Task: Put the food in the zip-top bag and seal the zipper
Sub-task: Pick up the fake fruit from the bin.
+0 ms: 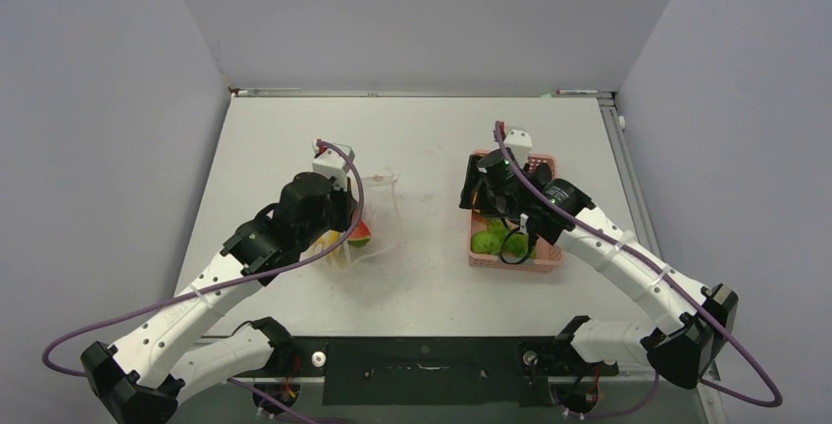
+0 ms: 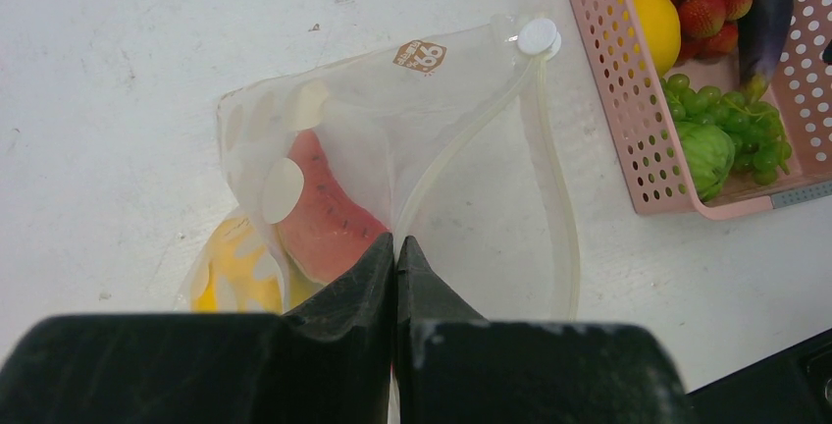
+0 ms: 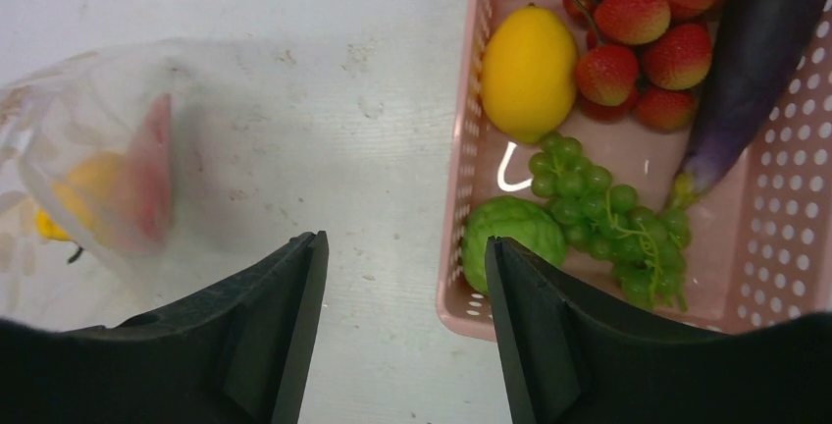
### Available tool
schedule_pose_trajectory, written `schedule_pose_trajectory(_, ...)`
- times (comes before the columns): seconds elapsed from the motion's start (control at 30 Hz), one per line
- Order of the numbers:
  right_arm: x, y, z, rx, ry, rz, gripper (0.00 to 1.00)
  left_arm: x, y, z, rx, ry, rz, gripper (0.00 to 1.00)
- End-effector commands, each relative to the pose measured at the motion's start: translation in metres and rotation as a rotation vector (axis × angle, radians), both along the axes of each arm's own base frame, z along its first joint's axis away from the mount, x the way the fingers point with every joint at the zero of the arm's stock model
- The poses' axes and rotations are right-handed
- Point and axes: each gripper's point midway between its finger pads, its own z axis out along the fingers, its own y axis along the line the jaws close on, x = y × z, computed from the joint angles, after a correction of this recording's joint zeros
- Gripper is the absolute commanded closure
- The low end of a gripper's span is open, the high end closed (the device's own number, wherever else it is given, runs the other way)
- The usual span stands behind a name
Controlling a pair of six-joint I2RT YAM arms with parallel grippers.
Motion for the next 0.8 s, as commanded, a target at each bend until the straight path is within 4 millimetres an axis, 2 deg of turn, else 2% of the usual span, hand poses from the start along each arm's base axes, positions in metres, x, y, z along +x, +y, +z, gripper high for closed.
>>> schedule_pose_trajectory(0.0, -0.013, -0.024, -0.022, -0.106, 0.068, 0.018, 0.40, 0.008, -0.005, 0.011, -0.042, -0.036, 0.004, 1.00)
schedule_pose_trajectory(0.17, -0.022, -0.025, -0.049, -0.128, 0.145, 0.050, 0.41, 0.008, -0.006, 0.011, -0.040, -0.035, 0.002, 1.00)
schedule_pose_trajectory(0.47, -0.021, -0.034, -0.084, -0.192, 0.230, 0.051, 0.40, 0.008, -0.006, 0.009, -0.038, -0.032, -0.001, 1.00)
schedule_pose_trajectory(0.77, -0.021, -0.037, -0.108, -0.195, 0.282, 0.059, 0.39, 0.009, -0.006, 0.008, -0.035, -0.028, 0.000, 1.00)
